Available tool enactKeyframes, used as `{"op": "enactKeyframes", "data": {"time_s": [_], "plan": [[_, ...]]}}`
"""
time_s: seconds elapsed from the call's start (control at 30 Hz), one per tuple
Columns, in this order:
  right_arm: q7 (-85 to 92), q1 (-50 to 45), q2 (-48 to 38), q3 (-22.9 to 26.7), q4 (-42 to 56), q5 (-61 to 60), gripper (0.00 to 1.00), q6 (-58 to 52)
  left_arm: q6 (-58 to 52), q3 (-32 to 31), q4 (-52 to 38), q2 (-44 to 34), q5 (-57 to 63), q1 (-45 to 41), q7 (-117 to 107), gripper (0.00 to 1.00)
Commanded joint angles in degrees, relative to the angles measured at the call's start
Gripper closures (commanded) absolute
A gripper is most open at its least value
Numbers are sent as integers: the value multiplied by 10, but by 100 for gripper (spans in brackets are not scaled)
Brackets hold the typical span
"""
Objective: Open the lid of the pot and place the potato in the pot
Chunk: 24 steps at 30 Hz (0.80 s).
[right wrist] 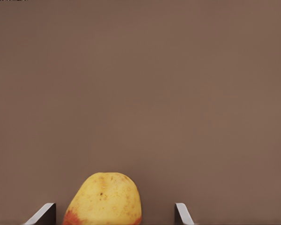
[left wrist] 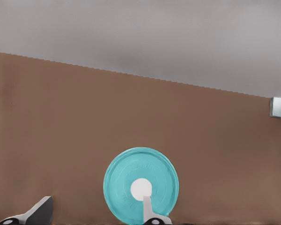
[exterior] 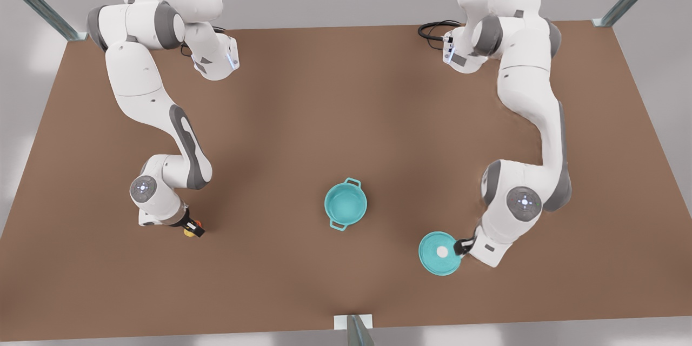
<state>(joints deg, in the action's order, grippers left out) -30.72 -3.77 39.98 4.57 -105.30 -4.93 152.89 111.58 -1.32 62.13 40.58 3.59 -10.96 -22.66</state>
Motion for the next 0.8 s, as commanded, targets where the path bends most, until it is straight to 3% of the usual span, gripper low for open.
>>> {"op": "enactKeyframes", "data": {"time_s": [0.0,0.03,0.2,0.4,0.77], "plan": [[-24,0,-1,0,1,-1,7,0,-100,-2,281,-248,-74,29,249,0],[-24,0,-2,0,0,-1,13,0,-77,-1,340,-298,-86,33,292,0],[-20,0,-3,0,1,0,20,-7,-240,1,288,-313,-78,34,200,0],[-23,-1,-3,0,1,-1,27,-7,-312,18,269,-317,-88,36,188,0],[-23,-2,-5,0,1,-1,41,-13,-293,18,286,-310,-97,33,159,0]]}}
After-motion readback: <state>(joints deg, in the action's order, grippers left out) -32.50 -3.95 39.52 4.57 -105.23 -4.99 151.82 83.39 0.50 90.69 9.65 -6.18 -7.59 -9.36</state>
